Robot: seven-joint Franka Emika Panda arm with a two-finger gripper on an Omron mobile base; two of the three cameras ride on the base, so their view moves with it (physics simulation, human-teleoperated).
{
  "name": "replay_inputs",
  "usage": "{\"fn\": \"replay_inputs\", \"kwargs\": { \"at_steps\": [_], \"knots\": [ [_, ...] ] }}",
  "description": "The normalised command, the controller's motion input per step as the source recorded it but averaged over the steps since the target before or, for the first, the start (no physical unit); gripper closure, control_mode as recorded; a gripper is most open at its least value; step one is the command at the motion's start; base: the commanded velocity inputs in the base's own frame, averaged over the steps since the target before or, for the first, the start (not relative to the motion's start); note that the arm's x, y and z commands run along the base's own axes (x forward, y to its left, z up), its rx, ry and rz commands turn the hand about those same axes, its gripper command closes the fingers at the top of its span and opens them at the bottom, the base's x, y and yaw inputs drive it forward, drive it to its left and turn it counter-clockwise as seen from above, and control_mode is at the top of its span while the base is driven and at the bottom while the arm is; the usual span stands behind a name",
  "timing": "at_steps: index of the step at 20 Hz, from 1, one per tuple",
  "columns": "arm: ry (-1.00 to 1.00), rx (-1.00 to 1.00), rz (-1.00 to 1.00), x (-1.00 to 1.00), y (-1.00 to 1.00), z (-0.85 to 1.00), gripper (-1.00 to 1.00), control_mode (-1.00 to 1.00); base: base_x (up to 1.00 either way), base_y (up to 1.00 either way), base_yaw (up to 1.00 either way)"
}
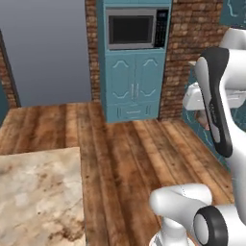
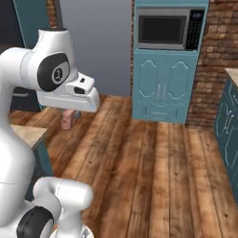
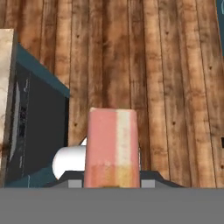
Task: Pick up the dish brush and bar soap from the sink, and place them back in the cabinet, and close the cabinet door.
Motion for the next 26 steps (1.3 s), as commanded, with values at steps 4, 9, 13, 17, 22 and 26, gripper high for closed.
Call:
{"fn": "replay_inputs", "kwargs": {
  "at_steps": [4, 9, 13, 17, 22, 26],
  "knots": [
    [0.0, 0.0, 0.0, 0.0, 0.0, 0.0, 1.0, 1.0, 0.6, 0.0, -0.54],
    [0.0, 0.0, 0.0, 0.0, 0.0, 0.0, 1.0, 1.0, 0.87, 0.0, -0.31],
    [0.0, 0.0, 0.0, 0.0, 0.0, 0.0, 1.0, 1.0, 1.0, 0.0, -0.11],
    [0.0, 0.0, 0.0, 0.0, 0.0, 0.0, 1.0, 1.0, 1.0, -0.01, -0.06],
    [0.0, 0.0, 0.0, 0.0, 0.0, 0.0, 1.0, 1.0, 0.75, -0.25, -0.44],
    [0.0, 0.0, 0.0, 0.0, 0.0, 0.0, 1.0, 1.0, 0.36, 0.0, -0.76]
  ]
}}
